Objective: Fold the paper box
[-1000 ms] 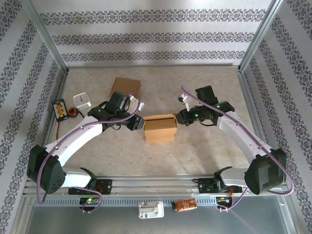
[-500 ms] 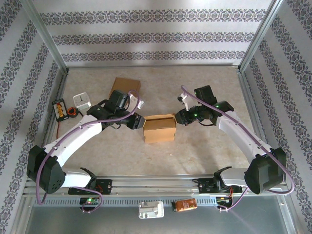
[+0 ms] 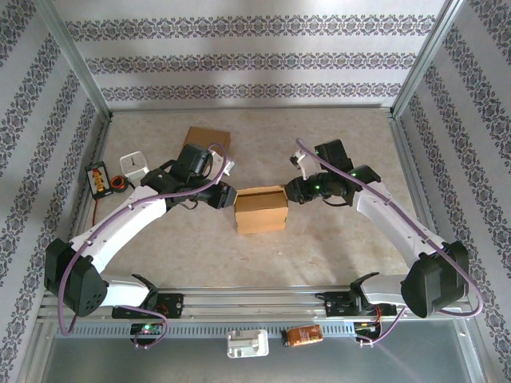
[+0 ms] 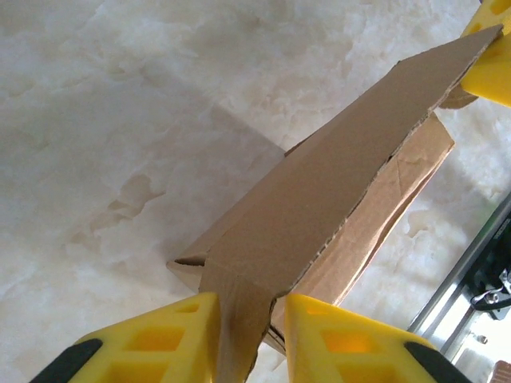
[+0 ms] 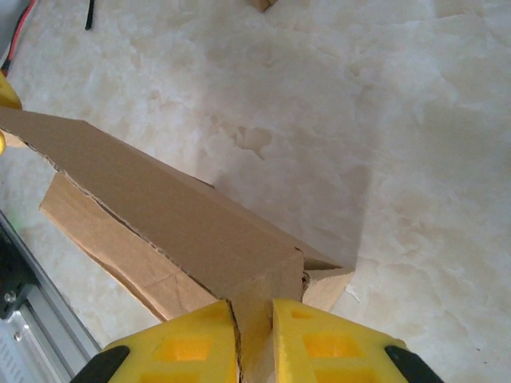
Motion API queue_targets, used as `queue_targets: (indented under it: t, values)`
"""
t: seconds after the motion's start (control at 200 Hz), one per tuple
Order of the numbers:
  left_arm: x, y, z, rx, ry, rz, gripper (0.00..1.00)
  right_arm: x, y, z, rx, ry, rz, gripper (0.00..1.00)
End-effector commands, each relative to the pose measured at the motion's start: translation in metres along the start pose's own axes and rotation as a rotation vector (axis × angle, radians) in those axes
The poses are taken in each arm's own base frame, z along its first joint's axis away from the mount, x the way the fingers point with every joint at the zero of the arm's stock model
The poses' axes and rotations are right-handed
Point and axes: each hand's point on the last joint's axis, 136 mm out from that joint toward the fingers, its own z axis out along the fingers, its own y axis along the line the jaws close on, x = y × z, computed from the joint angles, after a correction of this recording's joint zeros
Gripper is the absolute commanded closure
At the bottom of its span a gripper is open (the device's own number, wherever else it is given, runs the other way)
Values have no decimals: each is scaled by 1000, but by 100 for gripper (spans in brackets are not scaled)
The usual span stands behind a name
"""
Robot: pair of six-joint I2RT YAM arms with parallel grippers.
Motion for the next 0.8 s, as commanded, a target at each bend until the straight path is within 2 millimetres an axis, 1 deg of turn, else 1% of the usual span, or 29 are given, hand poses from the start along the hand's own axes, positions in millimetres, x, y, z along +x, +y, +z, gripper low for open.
queue_targets:
  t: [0.0, 0.09, 0.205, 0.295, 0.37, 0.4, 0.465, 0.495, 0.525, 0.59, 0.794]
  values:
    - [-2, 1, -2, -36, 8, -38, 77, -13, 1, -1, 48, -63, 55, 82]
    - [-4, 5, -1, -57, -8, -51, 85, -22, 3, -4, 50, -129, 74, 82]
    - [-11, 11, -2, -92, -36, -51, 91, -29, 3, -8, 67, -182, 61, 83]
    - [-20, 15, -2, -118, -77, -39, 92, -33, 8, -8, 63, -191, 35, 83]
    - [-31, 15, -2, -121, -111, -25, 92, -39, 11, -6, 54, -197, 9, 83]
    - [-34, 16, -2, -125, -121, -24, 88, -41, 12, -5, 55, -203, 2, 83]
    - [-41, 17, -2, -135, -137, -14, 67, -48, 11, -3, 59, -214, -12, 83]
    - [-44, 17, -3, -139, -145, -6, 60, -50, 11, -2, 62, -217, -17, 83]
    - [-46, 18, -4, -146, -148, 0, 56, -52, 10, -1, 65, -220, -24, 83]
    - [-49, 21, -7, -161, -154, 6, 55, -57, 9, 1, 73, -221, -38, 83]
    - [-56, 28, -21, -198, -185, 13, 56, -68, 9, 3, 76, -241, -73, 84]
